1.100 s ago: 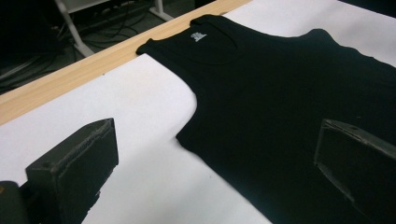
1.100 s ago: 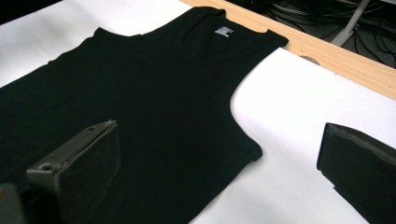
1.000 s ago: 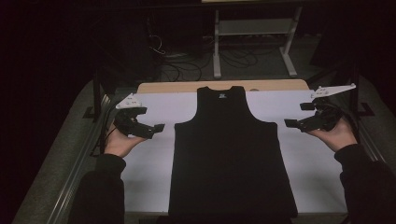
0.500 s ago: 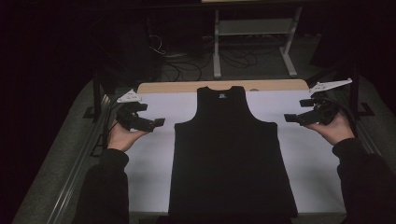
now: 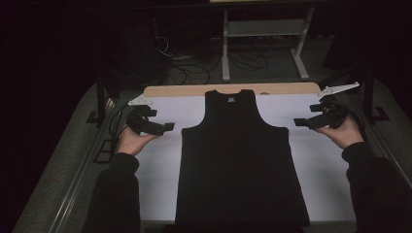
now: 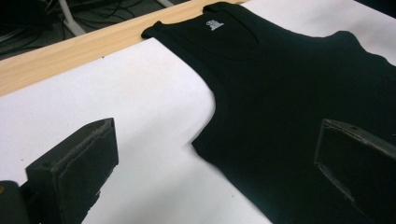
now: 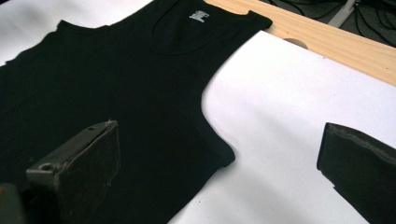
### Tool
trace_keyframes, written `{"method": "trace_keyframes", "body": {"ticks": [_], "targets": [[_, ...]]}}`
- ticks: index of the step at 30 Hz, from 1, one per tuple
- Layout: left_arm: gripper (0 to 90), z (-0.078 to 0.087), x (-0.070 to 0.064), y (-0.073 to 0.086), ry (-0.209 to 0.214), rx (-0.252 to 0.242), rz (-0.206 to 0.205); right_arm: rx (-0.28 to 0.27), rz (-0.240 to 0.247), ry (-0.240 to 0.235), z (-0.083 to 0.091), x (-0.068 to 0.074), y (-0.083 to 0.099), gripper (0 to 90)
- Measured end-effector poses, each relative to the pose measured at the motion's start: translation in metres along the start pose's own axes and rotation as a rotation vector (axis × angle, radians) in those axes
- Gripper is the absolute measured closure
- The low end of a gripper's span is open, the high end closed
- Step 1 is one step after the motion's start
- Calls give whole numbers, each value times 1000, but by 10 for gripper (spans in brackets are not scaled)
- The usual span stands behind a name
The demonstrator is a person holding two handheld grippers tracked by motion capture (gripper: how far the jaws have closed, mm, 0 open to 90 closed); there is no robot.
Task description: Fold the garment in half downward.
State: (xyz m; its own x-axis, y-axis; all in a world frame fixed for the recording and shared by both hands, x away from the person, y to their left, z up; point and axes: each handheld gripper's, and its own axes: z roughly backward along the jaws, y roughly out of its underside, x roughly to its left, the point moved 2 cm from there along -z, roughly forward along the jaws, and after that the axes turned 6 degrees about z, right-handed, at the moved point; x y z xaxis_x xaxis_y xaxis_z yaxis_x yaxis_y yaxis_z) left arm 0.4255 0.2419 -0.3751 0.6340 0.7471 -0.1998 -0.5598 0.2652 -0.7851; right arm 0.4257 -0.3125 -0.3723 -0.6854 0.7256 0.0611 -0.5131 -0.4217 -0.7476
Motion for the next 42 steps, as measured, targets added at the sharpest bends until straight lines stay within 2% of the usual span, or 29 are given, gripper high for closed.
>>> {"method": "trace_keyframes", "body": {"ticks": [3, 11, 14, 18, 23, 27, 29, 42], "targets": [[0, -5, 3, 1, 8, -1, 13, 3, -3, -1, -2, -1, 0, 0], [0, -20, 1, 4, 27, 21, 6, 5, -10, -19, -13, -2, 1, 0], [0, -26, 1, 6, 38, 16, 29, 9, -13, -24, -16, -2, 2, 0], [0, -35, 0, 8, 51, 23, 30, 20, -12, -35, -24, 0, 3, 0], [0, -42, -1, 10, 53, 38, 30, 38, -11, -42, -34, 2, 4, 0], [0, -46, -2, 13, 65, 24, 45, 43, -10, -48, -39, 3, 5, 0], [0, -50, -3, 14, 72, 34, 42, 40, -12, -52, -42, 2, 5, 0], [0, -65, -2, 21, 66, 79, 37, 74, -35, -60, -60, 0, 12, 0]]}}
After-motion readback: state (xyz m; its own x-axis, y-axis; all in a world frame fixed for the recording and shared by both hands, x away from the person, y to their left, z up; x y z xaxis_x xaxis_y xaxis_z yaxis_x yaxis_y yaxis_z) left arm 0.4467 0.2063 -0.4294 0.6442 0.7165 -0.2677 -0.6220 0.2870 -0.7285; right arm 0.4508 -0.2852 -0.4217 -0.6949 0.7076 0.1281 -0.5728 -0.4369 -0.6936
